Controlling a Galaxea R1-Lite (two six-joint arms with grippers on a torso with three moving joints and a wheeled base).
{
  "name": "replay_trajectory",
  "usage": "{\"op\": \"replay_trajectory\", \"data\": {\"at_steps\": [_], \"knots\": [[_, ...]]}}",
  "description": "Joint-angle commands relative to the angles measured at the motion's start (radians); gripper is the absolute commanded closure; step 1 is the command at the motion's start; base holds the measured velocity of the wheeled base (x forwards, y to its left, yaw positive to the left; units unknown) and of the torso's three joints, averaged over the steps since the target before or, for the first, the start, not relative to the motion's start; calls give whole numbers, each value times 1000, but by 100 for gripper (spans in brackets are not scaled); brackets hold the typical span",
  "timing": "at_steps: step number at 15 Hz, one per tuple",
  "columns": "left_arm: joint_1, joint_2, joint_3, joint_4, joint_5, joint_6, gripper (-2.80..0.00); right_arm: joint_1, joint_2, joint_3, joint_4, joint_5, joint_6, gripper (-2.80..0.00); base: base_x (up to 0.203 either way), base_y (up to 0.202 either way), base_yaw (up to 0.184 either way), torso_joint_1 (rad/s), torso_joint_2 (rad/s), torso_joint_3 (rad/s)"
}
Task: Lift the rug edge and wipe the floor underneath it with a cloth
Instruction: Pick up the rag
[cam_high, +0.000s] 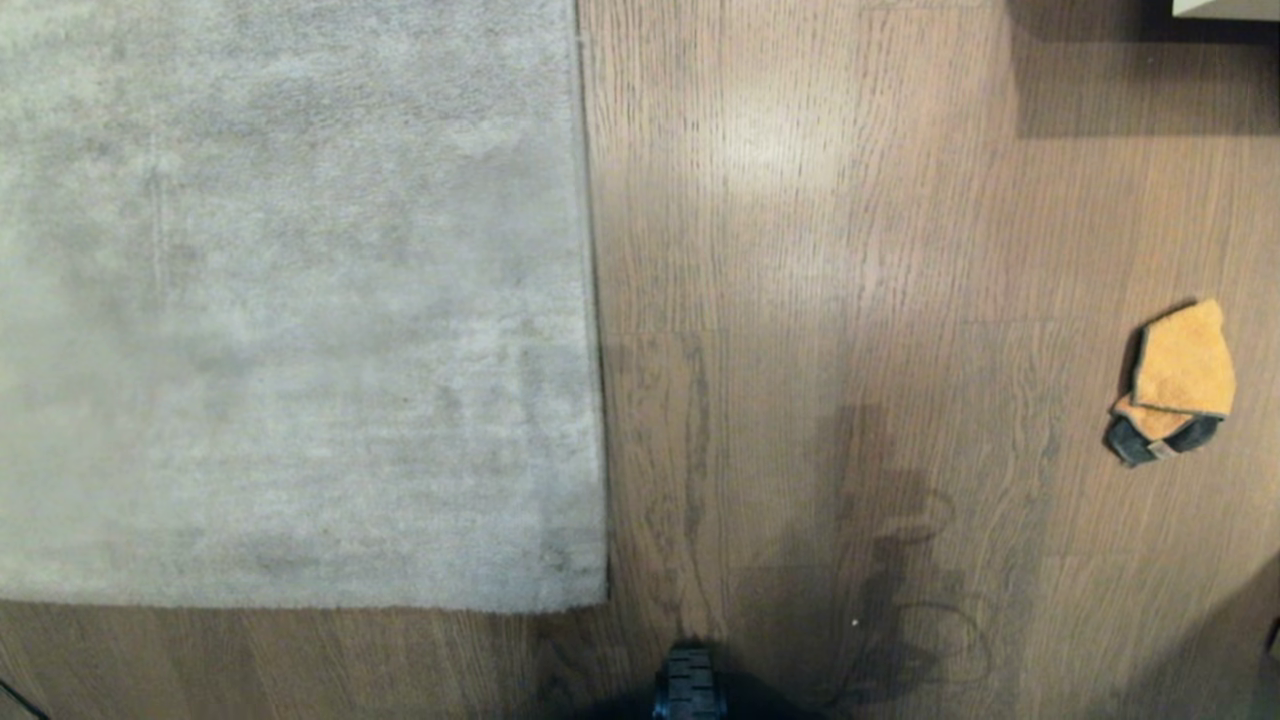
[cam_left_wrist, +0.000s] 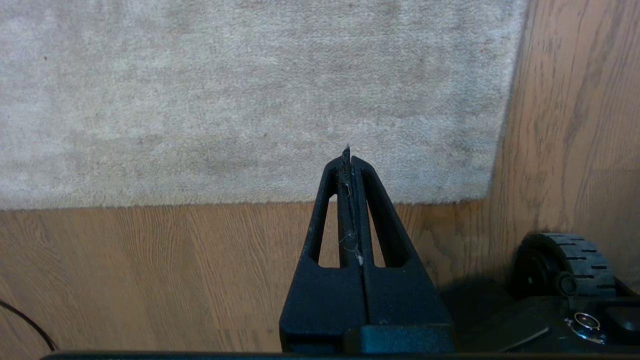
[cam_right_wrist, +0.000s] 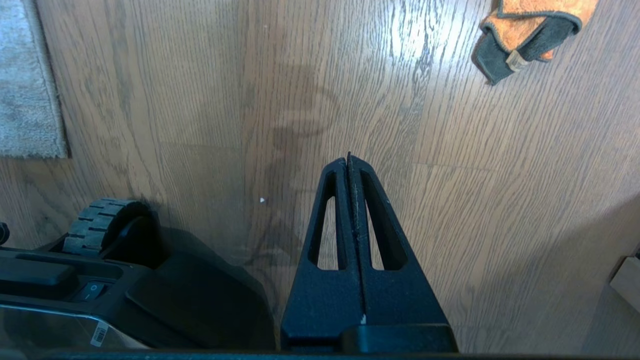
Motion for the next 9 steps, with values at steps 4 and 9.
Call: {"op": "replay_trajectory", "data": {"at_steps": [4,9], "knots": [[0,0,0,0,0,0,0,0,0,0,0,2,-2,0,0,0,0,2,1,-9],[0,0,0,1,0,2,0,0,0,0,0,2,-1,0,0,0,0,0,0,0]]}}
